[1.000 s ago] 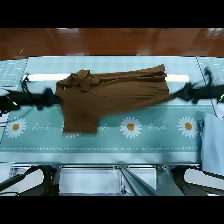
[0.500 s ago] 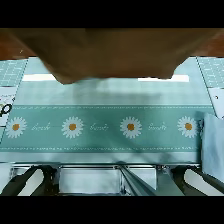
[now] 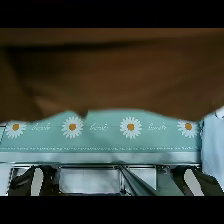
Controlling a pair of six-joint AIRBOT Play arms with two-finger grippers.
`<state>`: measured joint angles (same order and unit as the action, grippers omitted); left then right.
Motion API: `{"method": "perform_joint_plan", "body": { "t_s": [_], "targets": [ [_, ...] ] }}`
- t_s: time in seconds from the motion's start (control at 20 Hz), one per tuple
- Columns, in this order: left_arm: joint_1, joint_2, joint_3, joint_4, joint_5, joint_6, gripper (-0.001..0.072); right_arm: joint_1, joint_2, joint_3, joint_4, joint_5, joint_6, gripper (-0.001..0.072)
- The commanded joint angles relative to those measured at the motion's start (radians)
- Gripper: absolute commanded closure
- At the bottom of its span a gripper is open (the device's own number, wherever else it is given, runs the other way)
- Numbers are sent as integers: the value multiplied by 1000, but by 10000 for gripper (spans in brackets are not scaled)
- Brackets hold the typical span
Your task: Fold the shirts.
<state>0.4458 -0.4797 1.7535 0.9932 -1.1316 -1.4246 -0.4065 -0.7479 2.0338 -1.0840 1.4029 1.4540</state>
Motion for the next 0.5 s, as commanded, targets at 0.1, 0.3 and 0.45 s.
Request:
{"method": "perform_joint_plan", "body": {
  "t_s": [0.1, 0.3, 0.45],
  "targets": [
    [-148, 59, -55, 325, -154, -126, 683, 35, 118, -221, -124, 48, 42, 688],
    [-154, -26, -336, 236, -140, -97, 683, 35, 90, -509, -33, -55, 6, 688],
    [-161, -182, -520, 38, 3, 1, 683, 35, -35, -687, 84, -133, -60, 688]
  ]
}}
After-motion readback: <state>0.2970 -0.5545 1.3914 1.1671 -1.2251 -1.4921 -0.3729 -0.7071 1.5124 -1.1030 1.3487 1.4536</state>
